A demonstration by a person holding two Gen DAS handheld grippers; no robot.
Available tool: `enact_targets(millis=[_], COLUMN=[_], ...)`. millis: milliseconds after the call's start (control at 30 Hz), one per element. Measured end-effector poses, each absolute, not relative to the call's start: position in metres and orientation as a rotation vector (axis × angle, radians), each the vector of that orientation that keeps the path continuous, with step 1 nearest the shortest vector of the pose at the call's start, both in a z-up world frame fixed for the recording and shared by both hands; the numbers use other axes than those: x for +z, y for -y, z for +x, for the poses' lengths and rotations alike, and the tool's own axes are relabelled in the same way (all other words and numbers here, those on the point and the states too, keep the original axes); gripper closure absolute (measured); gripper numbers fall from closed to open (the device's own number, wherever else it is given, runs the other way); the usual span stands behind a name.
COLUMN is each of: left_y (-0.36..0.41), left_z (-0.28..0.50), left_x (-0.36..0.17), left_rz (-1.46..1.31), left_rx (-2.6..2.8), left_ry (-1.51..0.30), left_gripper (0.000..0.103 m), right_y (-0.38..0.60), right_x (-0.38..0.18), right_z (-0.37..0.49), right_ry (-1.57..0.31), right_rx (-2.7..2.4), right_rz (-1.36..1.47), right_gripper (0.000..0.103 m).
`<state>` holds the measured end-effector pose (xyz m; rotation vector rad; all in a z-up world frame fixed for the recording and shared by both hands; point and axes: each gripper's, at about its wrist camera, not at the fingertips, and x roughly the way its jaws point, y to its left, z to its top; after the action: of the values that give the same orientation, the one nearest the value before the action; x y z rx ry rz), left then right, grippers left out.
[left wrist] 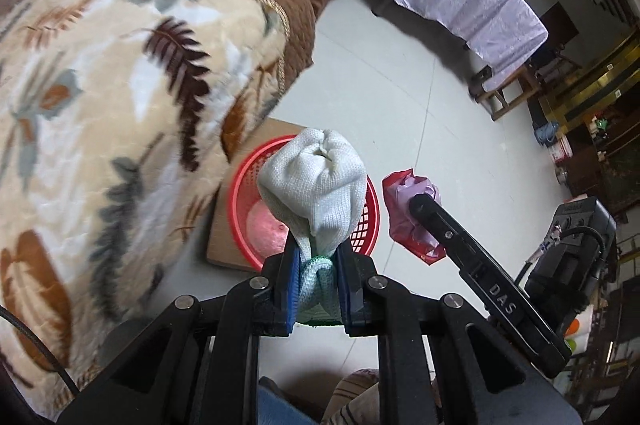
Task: Collect trash
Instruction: 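Open both tools over the red mesh basket to drop the items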
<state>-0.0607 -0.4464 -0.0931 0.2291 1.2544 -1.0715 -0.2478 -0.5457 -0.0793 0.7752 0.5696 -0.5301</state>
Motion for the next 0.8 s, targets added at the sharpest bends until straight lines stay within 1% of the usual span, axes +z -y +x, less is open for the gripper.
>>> enact_targets(millis=[367, 400, 433, 467, 500, 533, 600, 800], left_y=[0.482, 0.483, 0.482, 0.483, 0.483, 0.482, 0.482, 0.458], left_z=[-0.053, -0.053, -0.054, -0.053, -0.053, -0.053, -0.052, -0.047], left_x=[-0.132, -0.134, -0.134, -0.134, -0.133, -0.132, -0.131, -0.104], left_rz=[0.288, 0.292, 0.293, 0.291, 0.287, 0.281, 0.279, 0.247], left_rx=[-1.060, -1.059, -1.061, -1.060, -1.059, -1.060, -1.064, -1.062], left_ry=[-1.301, -1.300, -1.300, -1.300, -1.299, -1.295, -1.292, -1.237], left_gripper=[0.087, 0.084, 0.077, 0.067, 0.064, 0.061, 0.059, 0.059], right_y=[0.563, 0.564, 0.565, 0.566, 0.567, 0.567, 0.567, 0.557], right_x=[-0.096, -0.098, -0.098, -0.099, -0.099, -0.099, -0.099, -0.080], right_z=[-0.246, -0.247, -0.247, -0.249, -0.250, -0.251, -0.252, -0.251], right_ry=[-0.574, -0.574, -0.571, -0.568, -0.565, -0.562, -0.564, -0.529], right_rx=[-0.553, -0.551, -0.551, -0.561, -0.567, -0.570, -0.578, -0.548], right_rz=[0.823, 0.828, 0.834, 0.841, 0.850, 0.856, 0.866, 0.835], right_gripper=[0.069, 0.068, 0.068, 0.063, 0.060, 0.055, 0.050, 0.050])
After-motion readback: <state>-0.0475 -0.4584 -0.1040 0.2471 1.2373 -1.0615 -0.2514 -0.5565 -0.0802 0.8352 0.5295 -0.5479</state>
